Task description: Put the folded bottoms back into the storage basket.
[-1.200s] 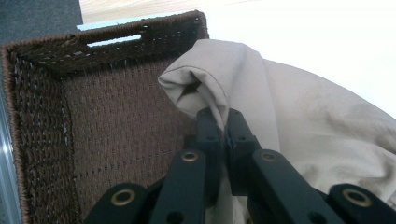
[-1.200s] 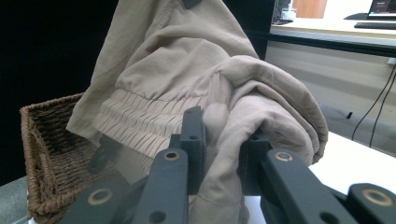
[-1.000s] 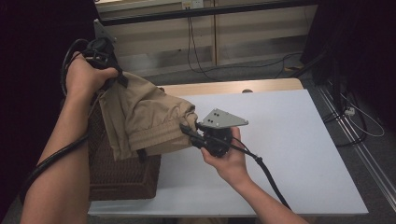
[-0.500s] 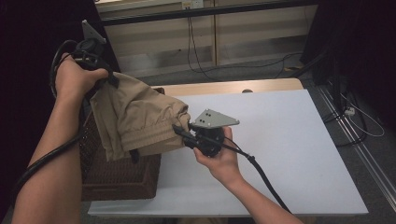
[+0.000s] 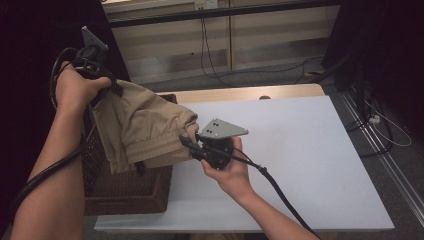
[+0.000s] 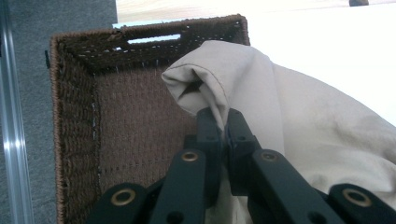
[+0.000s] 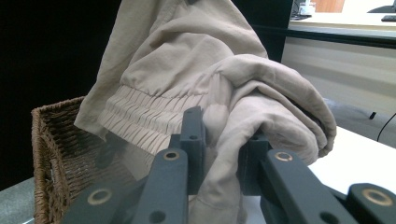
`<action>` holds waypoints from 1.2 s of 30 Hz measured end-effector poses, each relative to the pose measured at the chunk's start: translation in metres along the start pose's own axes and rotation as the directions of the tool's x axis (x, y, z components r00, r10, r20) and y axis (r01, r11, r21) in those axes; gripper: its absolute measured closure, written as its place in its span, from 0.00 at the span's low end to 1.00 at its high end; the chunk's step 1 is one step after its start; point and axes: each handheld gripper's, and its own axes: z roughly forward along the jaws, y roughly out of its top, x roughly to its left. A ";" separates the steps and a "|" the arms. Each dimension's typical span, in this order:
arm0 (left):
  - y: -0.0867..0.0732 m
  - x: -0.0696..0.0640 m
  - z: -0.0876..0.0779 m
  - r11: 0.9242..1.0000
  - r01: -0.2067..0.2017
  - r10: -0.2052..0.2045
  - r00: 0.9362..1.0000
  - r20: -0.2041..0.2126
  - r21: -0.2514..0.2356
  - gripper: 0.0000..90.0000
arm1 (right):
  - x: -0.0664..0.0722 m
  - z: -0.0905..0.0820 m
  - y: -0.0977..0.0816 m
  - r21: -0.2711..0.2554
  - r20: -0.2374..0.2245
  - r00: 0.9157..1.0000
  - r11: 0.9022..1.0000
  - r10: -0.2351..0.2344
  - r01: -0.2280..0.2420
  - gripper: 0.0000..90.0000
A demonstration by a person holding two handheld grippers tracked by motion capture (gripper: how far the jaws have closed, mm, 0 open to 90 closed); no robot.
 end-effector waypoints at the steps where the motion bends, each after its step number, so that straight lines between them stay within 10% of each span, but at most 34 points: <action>1: 0.000 0.000 0.000 1.000 -0.001 0.001 1.000 -0.004 0.000 0.97 | 0.000 0.001 0.000 0.001 -0.002 1.000 1.000 0.002 -0.002 0.86; 36: -0.009 0.027 0.011 1.000 0.024 -0.024 1.000 0.001 -0.012 0.97 | 0.012 0.023 -0.004 0.027 -0.015 1.000 1.000 -0.006 0.006 0.86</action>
